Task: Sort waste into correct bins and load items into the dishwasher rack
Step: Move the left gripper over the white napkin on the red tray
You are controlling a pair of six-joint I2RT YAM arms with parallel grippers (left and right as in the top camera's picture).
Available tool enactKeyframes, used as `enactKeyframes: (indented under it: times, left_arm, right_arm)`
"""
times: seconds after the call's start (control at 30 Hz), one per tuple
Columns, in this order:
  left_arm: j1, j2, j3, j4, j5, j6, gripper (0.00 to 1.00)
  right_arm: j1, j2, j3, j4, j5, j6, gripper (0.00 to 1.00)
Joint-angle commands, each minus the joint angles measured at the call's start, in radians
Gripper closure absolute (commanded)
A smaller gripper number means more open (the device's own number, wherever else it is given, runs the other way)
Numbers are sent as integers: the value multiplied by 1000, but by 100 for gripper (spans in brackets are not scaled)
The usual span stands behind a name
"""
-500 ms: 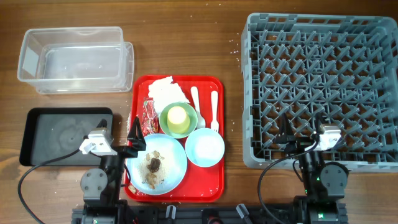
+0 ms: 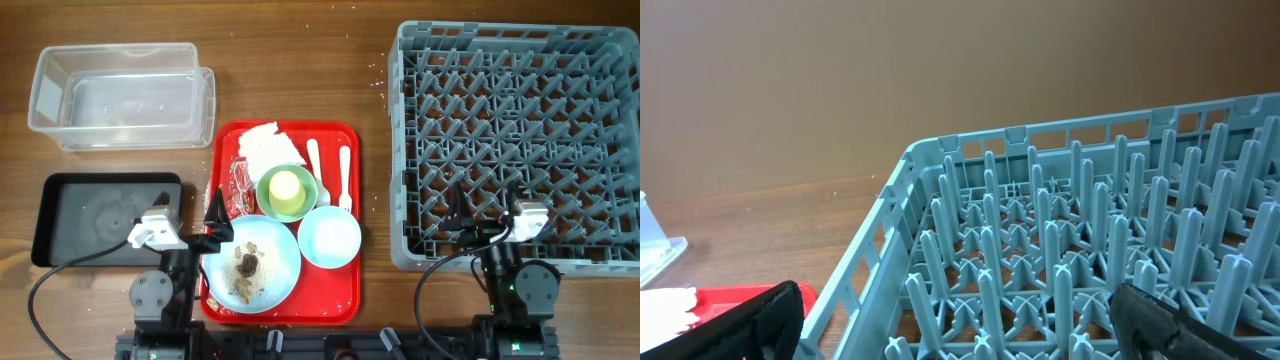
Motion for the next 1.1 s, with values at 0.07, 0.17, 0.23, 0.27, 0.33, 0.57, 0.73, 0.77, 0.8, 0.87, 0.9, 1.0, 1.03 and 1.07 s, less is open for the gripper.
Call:
enactKeyframes:
  times: [0.07, 0.17, 0.23, 0.27, 0.33, 0.57, 0.73, 0.77, 0.8, 0.87, 0.9, 1.0, 1.03, 1.07]
  left_arm:
    - [-4, 2, -6, 0, -13, 24, 0]
    - [-4, 2, -6, 0, -13, 24, 0]
    - [-4, 2, -7, 1, -1, 23, 0]
    - [-4, 2, -6, 1, 64, 14, 0]
    - [-4, 2, -7, 21, 248, -148, 0]
    - [-3, 2, 2, 285, 431, -451, 0]
    - [-4, 298, 463, -136, 122, -176, 1]
    - [-5, 494, 669, -317, 129, -137, 0]
    - [-5, 581, 763, -407, 148, -122, 0]
    - [-5, 813, 1016, -614, 225, -109, 0]
    - [-5, 900, 1105, -678, 264, -108, 0]
    - [-27, 1135, 1289, -788, 197, -122, 1]
    - [-51, 1215, 1344, -859, 104, -182, 0]
    - [-81, 1299, 1384, -909, 48, -214, 0]
  right_arm:
    - [-5, -5, -1, 3, -1, -12, 0]
    - [-5, -5, -1, 3, -1, -12, 1]
    - [-5, -5, -1, 3, -1, -12, 0]
    - [-5, -5, -1, 3, -1, -12, 0]
    - [-5, -5, -1, 3, -1, -12, 0]
    - [-5, -5, -1, 3, -1, -12, 0]
    - [-5, -5, -1, 3, -1, -12, 0]
    - [-5, -5, -1, 3, -1, -12, 0]
    - [-5, -5, -1, 3, -1, -12, 0]
    - [-5, -5, -1, 3, -1, -12, 0]
    - [-5, -5, -1, 3, -1, -12, 0]
    - [-5, -5, -1, 3, -1, -12, 0]
    - [-5, -5, -1, 3, -1, -11, 0]
    - [-5, -5, -1, 3, -1, -12, 0]
